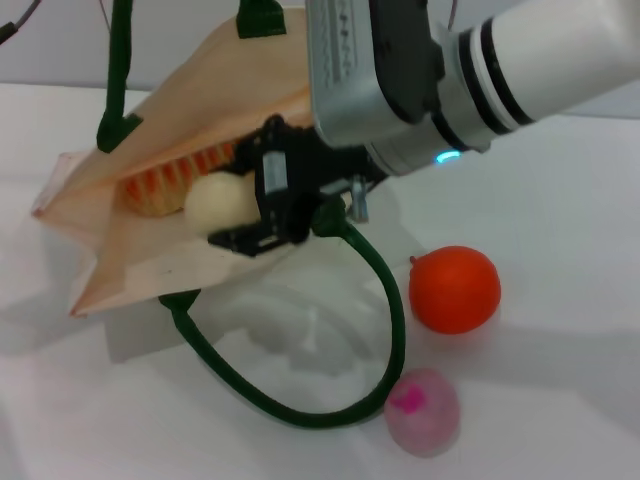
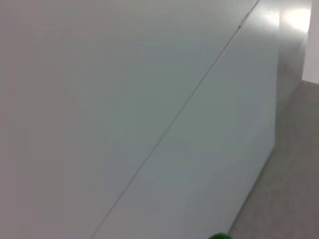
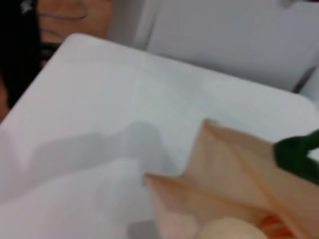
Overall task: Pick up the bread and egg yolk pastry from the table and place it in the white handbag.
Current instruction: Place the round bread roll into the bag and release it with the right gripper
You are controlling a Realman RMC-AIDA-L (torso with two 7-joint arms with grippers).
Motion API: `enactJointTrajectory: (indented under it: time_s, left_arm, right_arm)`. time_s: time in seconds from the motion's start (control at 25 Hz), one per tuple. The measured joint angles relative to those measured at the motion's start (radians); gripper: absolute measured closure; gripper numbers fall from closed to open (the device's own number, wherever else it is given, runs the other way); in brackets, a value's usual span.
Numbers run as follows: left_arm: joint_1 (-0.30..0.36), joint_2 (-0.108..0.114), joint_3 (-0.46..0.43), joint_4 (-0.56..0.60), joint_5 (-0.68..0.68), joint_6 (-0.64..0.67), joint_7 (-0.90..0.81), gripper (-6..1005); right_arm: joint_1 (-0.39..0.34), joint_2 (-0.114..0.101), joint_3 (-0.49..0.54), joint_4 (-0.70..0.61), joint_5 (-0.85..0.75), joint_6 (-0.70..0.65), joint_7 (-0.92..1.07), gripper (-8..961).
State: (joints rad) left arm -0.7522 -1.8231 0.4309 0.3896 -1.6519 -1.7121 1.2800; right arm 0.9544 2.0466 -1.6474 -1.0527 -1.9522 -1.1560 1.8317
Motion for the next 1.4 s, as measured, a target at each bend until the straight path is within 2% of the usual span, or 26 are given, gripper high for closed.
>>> enactJointTrajectory:
  time_s: [0.36,0.6,0.92,1.4]
  left_arm:
    - [-0.007,-0.006,-0.009,0.000,-0.002,-0.056,-0.017,880]
    - [-0.010,-0.013,-0.012,0.004,-0.015,-0.082,-0.029,879]
    - [0.016,-0.009,-0.016,0.007,-0.064,-0.112,-0.040,879]
    - [0.032,-0.002,-0.017,0.011,-0.082,-0.107,-0.040,880]
  right_arm:
    - [0.081,0.000,0.109,0.201,0.045,0.136,-0.079,307]
    - [0.134,0.000,0.134,0.337,0.029,0.239,-0.106,308]
    - [0.136,-0.001,0.189,0.383,-0.040,0.287,-0.109,313]
    - [0.134,-0.003,0.185,0.385,-0.036,0.267,-0.102,315]
